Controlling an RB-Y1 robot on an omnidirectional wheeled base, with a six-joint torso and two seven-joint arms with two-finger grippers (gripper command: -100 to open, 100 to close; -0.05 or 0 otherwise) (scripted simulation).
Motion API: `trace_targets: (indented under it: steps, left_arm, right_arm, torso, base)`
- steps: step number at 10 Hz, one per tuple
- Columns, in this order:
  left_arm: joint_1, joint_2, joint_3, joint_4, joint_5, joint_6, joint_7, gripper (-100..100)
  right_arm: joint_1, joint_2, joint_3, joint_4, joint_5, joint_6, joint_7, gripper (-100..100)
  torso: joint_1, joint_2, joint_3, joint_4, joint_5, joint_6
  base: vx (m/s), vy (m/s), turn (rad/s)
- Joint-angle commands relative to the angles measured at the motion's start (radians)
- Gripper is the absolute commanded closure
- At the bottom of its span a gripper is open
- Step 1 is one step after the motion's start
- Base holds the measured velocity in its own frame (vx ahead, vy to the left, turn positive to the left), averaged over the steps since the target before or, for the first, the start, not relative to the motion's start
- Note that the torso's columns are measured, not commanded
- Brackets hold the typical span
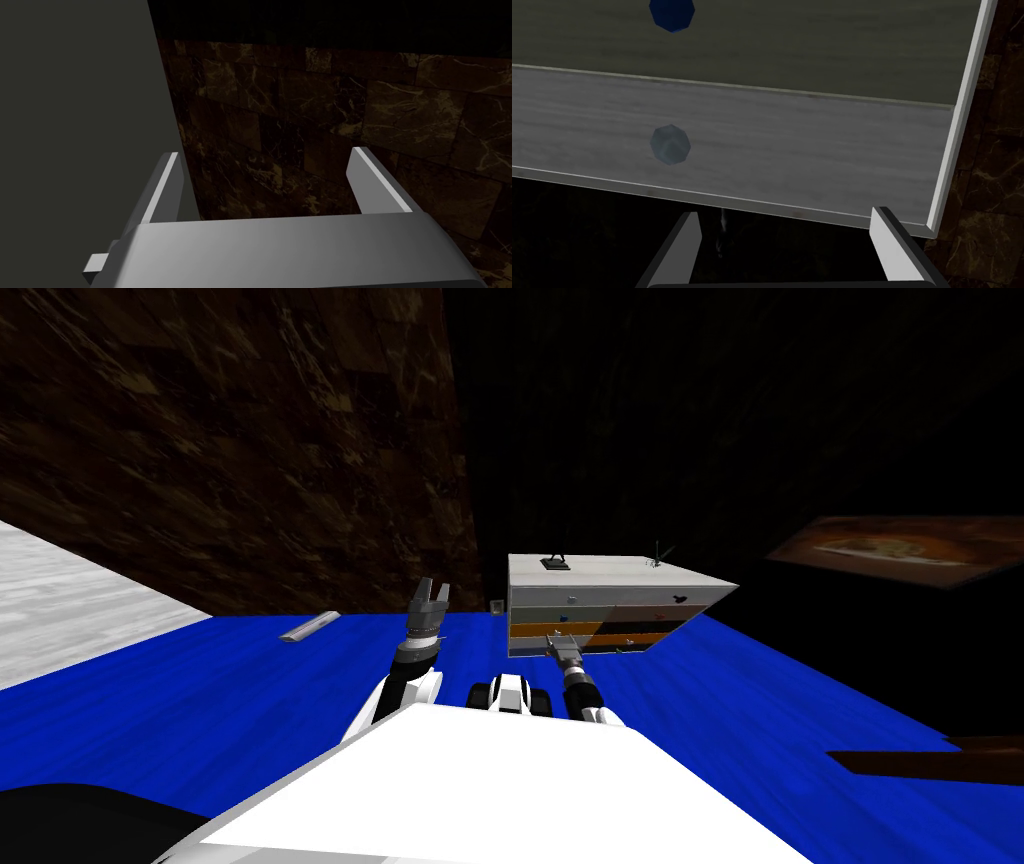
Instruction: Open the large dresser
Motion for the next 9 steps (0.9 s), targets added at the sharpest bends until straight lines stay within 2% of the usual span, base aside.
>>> trace_targets:
  steps: [1,2,3,4,6,7,9]
  left_arm:
    - [0.0,0.0,0.0,0.0,0.0,0.0,0.0,0]
    - [0.0,0.0,0.0,0.0,0.0,0.0,0.0,0]
    - [0.0,0.0,0.0,0.0,0.0,0.0,0.0,0]
    - [0.0,0.0,0.0,0.0,0.0,0.0,0.0,0]
    - [0.0,0.0,0.0,0.0,0.0,0.0,0.0,0]
    - [0.0,0.0,0.0,0.0,0.0,0.0,0.0,0]
    - [0.0,0.0,0.0,0.0,0.0,0.0,0.0,0]
  right_arm:
    - [0.002,-0.004,0.013,0.008,0.058,0.029,0.01,-100]
    - [0.003,-0.014,0.031,0.032,0.098,0.076,0.024,-100]
    - [0.003,-0.014,0.031,0.032,0.131,0.076,0.024,-100]
    - [0.004,-0.025,0.048,0.056,0.166,0.115,0.036,-100]
    - [0.004,-0.025,0.048,0.056,0.203,0.123,0.036,-100]
    - [0.004,-0.037,0.064,0.081,0.235,0.17,0.046,-100]
    - [0.004,-0.037,0.064,0.081,0.272,0.17,0.046,-100]
  torso:
    - [0.0,0.0,0.0,0.0,0.0,0.0]
    - [0.0,0.001,0.001,0.0,0.0,0.0]
    - [0.0,-0.001,0.0,0.0,0.0,0.0]
    - [0.0,0.0,0.0,0.0,0.0,0.0]
    - [0.0,0.001,0.0,0.0,0.0,0.0]
    - [0.001,0.003,0.002,0.001,0.0,0.0]
    - [0.0,0.0,0.0,0.0,0.0,0.0]
  base:
    - [0.028,-0.02,-0.009]
    - [0.069,-0.029,0.097]
    - [0.064,-0.026,0.055]
    - [0.079,-0.034,0.078]
    - [0.045,-0.025,0.017]
    - [0.05,-0.025,0.066]
    - [0.042,-0.025,0.022]
